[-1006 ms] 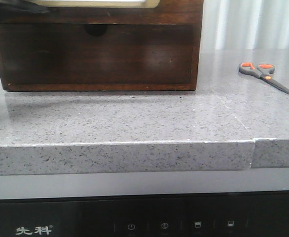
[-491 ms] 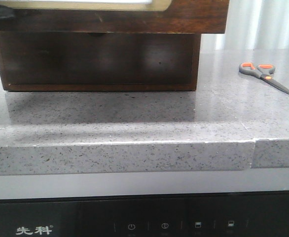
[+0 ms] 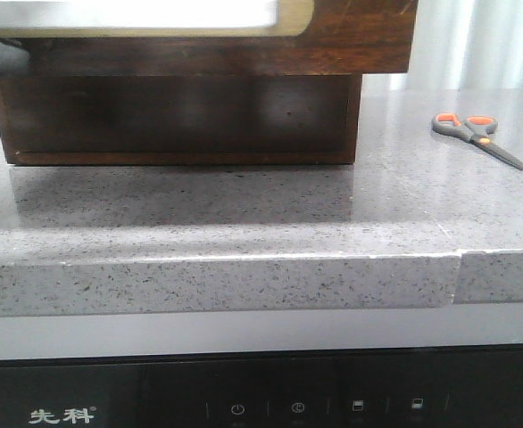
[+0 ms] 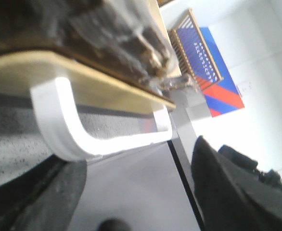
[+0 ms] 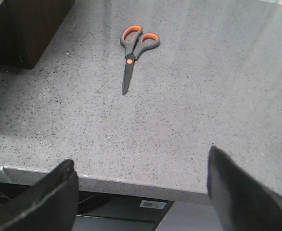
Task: Put scissors in drawer with both arms
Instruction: 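Pull the drawer open toward the robot with the left gripper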
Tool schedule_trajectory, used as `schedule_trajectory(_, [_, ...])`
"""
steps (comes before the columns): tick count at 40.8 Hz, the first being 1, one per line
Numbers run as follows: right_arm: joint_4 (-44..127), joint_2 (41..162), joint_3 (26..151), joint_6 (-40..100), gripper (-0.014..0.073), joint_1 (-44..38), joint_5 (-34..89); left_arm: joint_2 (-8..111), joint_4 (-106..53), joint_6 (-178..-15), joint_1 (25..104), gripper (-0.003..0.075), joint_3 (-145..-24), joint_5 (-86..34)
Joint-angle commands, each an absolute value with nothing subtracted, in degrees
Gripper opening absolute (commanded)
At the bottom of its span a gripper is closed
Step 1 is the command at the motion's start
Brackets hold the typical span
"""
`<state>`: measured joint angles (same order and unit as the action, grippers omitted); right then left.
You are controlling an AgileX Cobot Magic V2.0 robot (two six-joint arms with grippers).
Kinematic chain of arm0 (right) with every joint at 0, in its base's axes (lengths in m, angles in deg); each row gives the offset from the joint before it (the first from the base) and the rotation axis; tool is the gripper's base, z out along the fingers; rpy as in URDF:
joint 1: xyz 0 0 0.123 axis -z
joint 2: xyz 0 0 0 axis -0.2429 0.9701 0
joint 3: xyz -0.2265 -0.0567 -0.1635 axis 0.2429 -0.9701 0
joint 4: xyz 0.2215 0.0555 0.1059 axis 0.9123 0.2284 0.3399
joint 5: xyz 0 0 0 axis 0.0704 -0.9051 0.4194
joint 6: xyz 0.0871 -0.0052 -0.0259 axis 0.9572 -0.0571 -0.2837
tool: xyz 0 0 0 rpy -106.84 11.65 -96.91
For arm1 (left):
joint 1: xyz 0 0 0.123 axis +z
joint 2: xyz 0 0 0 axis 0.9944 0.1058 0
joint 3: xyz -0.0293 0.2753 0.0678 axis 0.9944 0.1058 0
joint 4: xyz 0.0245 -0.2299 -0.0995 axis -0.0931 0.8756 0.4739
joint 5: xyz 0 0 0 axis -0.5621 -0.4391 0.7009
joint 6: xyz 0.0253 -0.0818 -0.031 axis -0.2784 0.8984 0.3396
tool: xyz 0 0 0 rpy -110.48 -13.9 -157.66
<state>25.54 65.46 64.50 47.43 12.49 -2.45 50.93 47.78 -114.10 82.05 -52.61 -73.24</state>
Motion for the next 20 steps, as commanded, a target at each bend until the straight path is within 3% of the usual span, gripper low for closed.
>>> schedule_trajectory(1, [24.88, 66.39, 65.96, 47.13, 0.0573, 12.82, 1.70, 49.87, 48.54, -114.53, 81.71, 0.0491, -54.19, -77.20])
schedule_trajectory(11, [24.88, 66.39, 65.96, 47.13, 0.0573, 12.82, 1.70, 43.45, 44.60, -111.49, 81.71, 0.0491, -52.88, -79.55])
schedule_trajectory(20, [24.88, 66.39, 65.96, 47.13, 0.0573, 12.82, 1.70, 34.02, 21.80, -96.98, 81.93, 0.0491, -60.55, -75.13])
